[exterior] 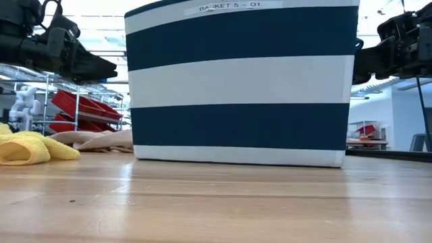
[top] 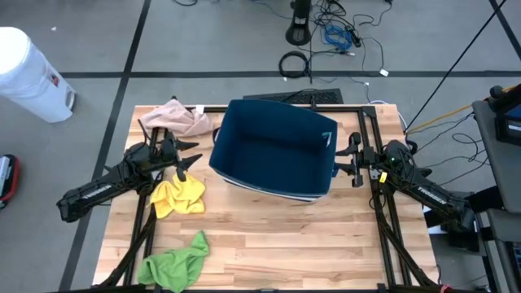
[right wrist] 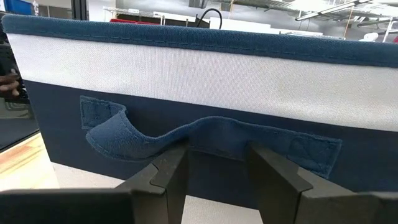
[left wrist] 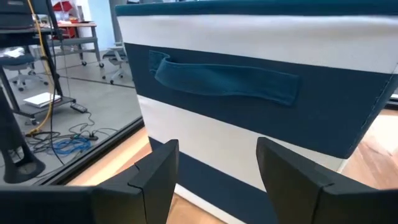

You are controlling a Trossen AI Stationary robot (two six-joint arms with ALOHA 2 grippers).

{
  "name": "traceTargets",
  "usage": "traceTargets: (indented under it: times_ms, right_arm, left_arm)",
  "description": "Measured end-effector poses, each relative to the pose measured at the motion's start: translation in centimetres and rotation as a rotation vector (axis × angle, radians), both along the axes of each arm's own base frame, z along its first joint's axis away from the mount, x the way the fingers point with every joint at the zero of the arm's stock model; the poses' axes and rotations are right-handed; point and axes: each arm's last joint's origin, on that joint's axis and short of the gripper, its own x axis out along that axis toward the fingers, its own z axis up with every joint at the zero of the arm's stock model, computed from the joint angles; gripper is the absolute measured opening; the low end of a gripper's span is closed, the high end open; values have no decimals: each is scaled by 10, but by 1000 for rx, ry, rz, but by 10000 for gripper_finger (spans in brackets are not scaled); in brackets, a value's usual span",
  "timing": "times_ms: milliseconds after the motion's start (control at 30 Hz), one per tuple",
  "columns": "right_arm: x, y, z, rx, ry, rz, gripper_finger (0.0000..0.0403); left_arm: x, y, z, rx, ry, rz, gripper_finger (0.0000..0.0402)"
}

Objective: Fold towel
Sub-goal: Fold the yellow towel

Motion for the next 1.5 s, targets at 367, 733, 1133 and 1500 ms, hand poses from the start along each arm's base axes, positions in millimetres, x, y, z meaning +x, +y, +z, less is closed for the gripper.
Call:
traceTargets:
  times_ms: [367, 733, 1133, 1500]
  right_arm:
    - [0, 0, 0, 0, 0, 0, 146]
    - [0, 0, 0, 0, 0, 0, 146]
    - [0, 0, 0, 0, 0, 0, 146]
    - [0, 0, 0, 0, 0, 0, 146]
  left_arm:
    - [0, 0, 8, -3, -86, -2, 222]
    - [-2, -2, 29, 35, -304, -36, 222]
    - [-27, -21, 99, 285, -1026, -192, 222]
    - [-53, -35, 203, 402, -1133, -294, 222]
